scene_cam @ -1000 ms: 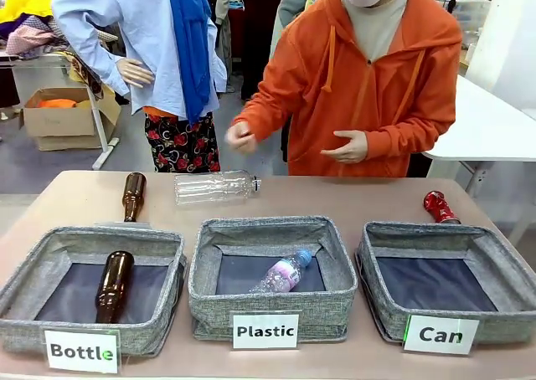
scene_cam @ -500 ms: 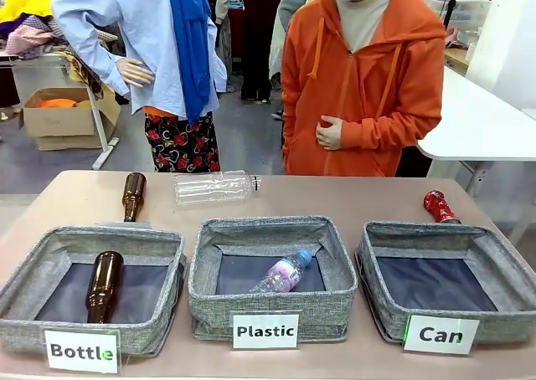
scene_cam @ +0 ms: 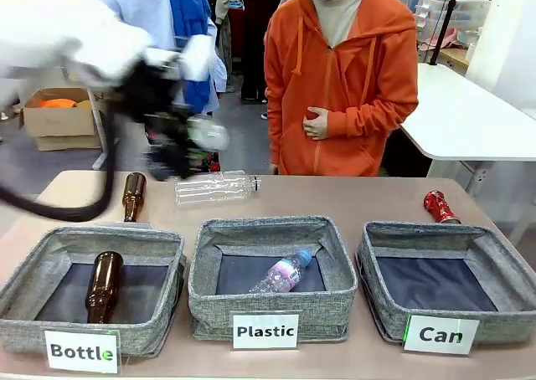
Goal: Sort the can waste into the basket.
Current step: Pick up the can waste from the table and place it in the right Fabric basket.
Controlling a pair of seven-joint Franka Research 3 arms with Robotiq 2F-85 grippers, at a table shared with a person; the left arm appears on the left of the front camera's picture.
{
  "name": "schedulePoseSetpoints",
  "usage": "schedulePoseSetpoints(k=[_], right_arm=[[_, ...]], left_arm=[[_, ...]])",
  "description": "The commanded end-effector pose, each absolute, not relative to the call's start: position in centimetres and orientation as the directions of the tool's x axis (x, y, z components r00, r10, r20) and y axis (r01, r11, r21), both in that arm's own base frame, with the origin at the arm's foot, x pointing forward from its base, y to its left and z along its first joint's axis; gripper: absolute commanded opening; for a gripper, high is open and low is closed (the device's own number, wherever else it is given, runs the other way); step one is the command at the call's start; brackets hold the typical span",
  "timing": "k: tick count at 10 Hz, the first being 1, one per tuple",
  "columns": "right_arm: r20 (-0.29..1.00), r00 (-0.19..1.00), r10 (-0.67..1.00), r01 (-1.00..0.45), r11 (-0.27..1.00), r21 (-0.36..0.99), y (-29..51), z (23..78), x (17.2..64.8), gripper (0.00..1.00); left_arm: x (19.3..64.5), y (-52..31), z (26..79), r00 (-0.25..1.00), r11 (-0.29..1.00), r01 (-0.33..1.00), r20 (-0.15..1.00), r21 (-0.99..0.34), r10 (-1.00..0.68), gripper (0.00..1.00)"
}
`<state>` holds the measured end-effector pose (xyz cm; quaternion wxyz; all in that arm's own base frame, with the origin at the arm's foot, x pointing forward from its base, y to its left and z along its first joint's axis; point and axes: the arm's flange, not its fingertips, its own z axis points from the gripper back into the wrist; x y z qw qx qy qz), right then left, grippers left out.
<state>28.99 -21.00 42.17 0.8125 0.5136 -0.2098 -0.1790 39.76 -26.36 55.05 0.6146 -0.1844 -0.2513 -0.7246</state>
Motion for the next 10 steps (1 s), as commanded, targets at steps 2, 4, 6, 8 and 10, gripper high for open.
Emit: schedulePoseSetpoints(k=[2, 4, 6, 8, 10], right_arm=[[0.162, 0.871, -0.464, 0.081, 0.461, 0.884, -23.9, 43.4, 25.1, 1.00], [0.191, 0.864, -0.465, 0.074, 0.494, 0.866, -27.2, 44.6, 19.4, 1.00], [0.187, 0.790, -0.584, 0.153, 0.483, 0.862, -30.0, 44.4, 14.6, 1.00], [0.156, 0.746, -0.647, 0.197, 0.439, 0.877, -31.7, 43.3, 12.0, 1.00], [0.168, 0.755, -0.634, 0.187, 0.453, 0.872, -31.3, 43.9, 11.8, 1.00]], left_arm=[[42.1, -40.2, 54.3, -0.309, -0.276, 0.951, 0.430, 0.139, -0.848, 0.01], [40.2, -51.2, 51.3, -0.450, -0.428, 0.892, 0.367, 0.145, -0.814, 0.01], [38.2, -59.3, 49.7, -0.529, -0.510, 0.844, 0.422, 0.168, -0.737, 0.01], [35.7, -64.4, 48.5, -0.572, -0.565, 0.806, 0.481, 0.178, -0.664, 0.01], [36.3, -66.3, 48.3, -0.577, -0.521, 0.811, 0.513, 0.266, -0.636, 0.01]])
